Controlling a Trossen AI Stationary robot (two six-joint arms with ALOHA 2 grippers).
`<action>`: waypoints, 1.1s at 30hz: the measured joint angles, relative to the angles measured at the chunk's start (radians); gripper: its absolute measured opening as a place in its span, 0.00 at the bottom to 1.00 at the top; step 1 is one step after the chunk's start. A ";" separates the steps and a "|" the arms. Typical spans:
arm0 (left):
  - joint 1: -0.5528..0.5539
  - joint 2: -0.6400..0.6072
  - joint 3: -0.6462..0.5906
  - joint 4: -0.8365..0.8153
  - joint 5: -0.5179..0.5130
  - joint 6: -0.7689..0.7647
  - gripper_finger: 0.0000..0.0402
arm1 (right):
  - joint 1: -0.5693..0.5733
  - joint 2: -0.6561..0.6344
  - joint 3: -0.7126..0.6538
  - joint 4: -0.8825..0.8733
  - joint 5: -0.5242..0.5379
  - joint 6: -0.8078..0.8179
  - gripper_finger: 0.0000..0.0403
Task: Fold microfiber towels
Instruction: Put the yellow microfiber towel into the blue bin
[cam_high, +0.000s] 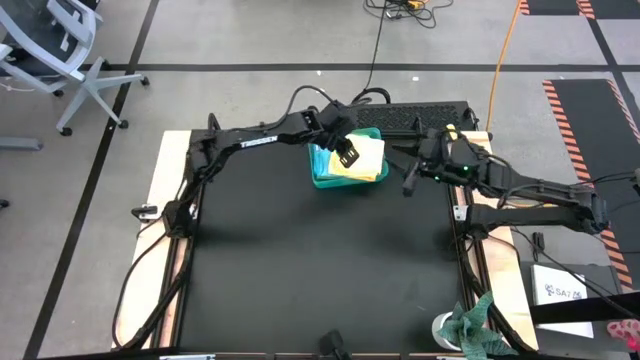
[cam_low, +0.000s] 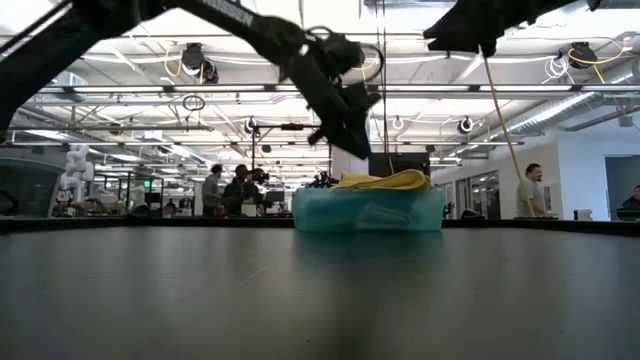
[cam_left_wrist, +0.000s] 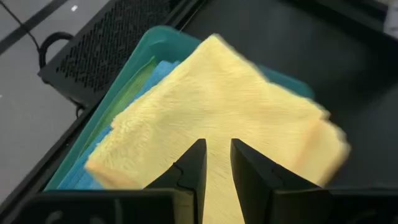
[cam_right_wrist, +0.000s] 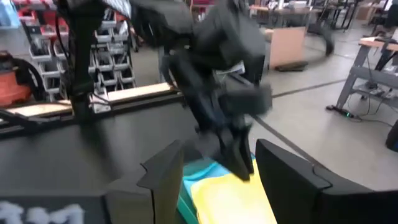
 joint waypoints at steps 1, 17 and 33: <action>0.004 0.017 0.000 0.014 0.000 -0.003 0.19 | -0.001 -0.007 0.000 0.001 0.000 0.000 0.48; 0.067 0.071 0.000 0.036 0.075 -0.042 0.19 | -0.001 -0.002 -0.045 -0.012 0.004 0.057 0.48; 0.133 0.079 0.000 0.057 0.218 -0.242 0.19 | -0.001 -0.003 -0.047 0.001 0.001 0.059 0.48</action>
